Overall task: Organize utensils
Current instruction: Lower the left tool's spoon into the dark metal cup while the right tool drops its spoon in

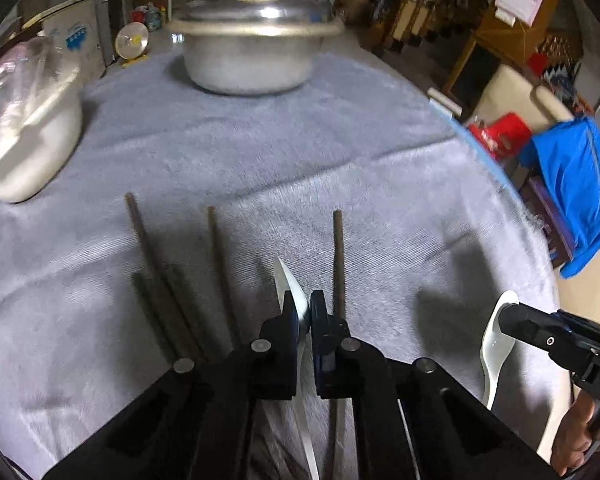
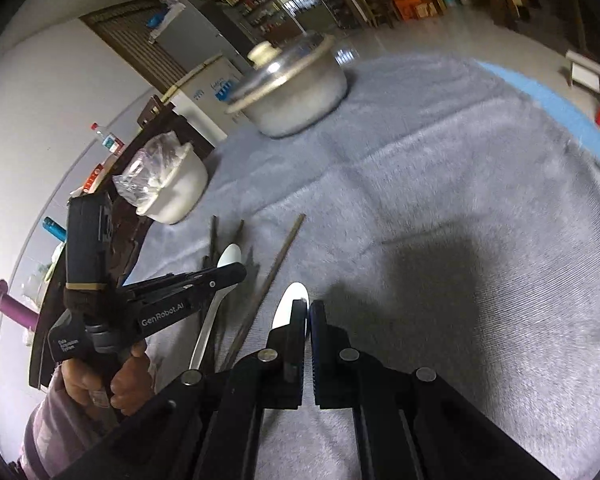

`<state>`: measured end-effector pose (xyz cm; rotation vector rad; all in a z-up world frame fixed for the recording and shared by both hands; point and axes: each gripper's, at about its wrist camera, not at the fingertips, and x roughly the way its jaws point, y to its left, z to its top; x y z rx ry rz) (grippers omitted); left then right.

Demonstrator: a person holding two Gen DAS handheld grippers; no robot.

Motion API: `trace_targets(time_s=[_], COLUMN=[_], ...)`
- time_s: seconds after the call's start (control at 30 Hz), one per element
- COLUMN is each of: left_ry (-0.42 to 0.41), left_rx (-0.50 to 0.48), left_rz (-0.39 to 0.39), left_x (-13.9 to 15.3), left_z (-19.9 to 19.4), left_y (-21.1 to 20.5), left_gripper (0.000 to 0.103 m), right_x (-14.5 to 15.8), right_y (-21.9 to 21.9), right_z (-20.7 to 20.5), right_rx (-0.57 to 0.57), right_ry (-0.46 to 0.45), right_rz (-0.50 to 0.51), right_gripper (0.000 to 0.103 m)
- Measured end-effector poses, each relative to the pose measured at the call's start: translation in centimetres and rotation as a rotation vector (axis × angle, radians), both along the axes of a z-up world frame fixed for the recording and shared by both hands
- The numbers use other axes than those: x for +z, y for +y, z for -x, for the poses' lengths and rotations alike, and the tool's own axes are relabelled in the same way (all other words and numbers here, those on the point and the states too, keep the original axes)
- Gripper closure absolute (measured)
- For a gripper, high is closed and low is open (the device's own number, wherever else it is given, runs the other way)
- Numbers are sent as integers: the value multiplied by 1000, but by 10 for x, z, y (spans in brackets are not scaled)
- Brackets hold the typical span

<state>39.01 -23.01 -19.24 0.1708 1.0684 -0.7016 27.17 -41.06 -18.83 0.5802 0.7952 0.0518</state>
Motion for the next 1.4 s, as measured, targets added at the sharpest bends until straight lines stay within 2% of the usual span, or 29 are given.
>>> trace_targets(time_s=[0.1,0.33,0.43,0.57,0.63,0.8,0.93,1.0,1.2,1.4], left_ry=[-27,-175,-214,-263,-298,-361,-426,-440,-458,-495], left_rx=[38,84,103,138,150,178,256,285,281,265], left_rz=[68,260,355,435,474,529,665,680,651,590], left_x=[23,96,118,134,137,131,116,108,83,64], left_z=[14,83,112,144,163,194,215,220,233,250], left_y=[18,75,96,117,125,132,145,147,142,136], left_gripper=[97,97,97,97,97,97,97,97,97,97], right_x=[21,72,91,108,115,116,111,109,97,90], right_y=[12,48,63,83,95,122,139,142,147,150], right_z=[19,83,111,143,158,181,192,195,201,203], right_rx=[-15,-37,-47,-54,-54,-54,-67,-61,-66,-60], right_ry=[-63,-234,-299,-361,-392,-405,-410,-411,-400,-387], right_rz=[72,206,240,280,302,386,470,466,464,465], right_gripper=[100,100,100,100,100,100,100,100,100,100])
